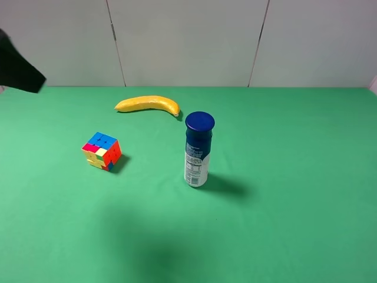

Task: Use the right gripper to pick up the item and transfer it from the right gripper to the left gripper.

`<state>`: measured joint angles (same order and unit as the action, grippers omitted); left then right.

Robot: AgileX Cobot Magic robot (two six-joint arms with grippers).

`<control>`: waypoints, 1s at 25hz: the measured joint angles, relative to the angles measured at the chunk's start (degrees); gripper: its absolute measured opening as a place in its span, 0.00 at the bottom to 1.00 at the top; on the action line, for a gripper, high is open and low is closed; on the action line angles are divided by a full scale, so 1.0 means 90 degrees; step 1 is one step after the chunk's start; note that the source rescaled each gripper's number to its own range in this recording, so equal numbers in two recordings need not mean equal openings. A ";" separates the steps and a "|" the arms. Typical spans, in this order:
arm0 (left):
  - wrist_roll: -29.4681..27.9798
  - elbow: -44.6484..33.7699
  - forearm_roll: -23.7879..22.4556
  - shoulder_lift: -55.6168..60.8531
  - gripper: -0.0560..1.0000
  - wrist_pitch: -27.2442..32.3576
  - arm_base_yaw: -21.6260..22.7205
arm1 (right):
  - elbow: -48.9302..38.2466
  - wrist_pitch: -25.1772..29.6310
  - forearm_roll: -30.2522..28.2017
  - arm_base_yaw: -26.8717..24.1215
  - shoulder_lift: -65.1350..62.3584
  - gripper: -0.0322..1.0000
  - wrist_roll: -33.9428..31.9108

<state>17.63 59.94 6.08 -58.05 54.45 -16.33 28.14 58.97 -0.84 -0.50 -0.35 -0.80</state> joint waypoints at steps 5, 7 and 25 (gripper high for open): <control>-0.0112 -0.0007 -0.0007 0.0899 1.00 0.0307 0.0000 | 0.0000 0.0000 0.0000 0.0000 0.0000 1.00 0.0000; -0.0252 -0.0007 -0.0007 0.1213 1.00 0.0357 0.0000 | 0.0000 0.0000 0.0000 0.0000 0.0000 1.00 0.0000; -0.0847 -0.2611 -0.0248 0.5429 1.00 0.0585 0.0000 | 0.0000 0.0000 0.0000 0.0000 0.0000 1.00 0.0000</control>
<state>10.00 36.44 3.85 -9.19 59.72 -16.33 28.14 58.97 -0.84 -0.50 -0.35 -0.80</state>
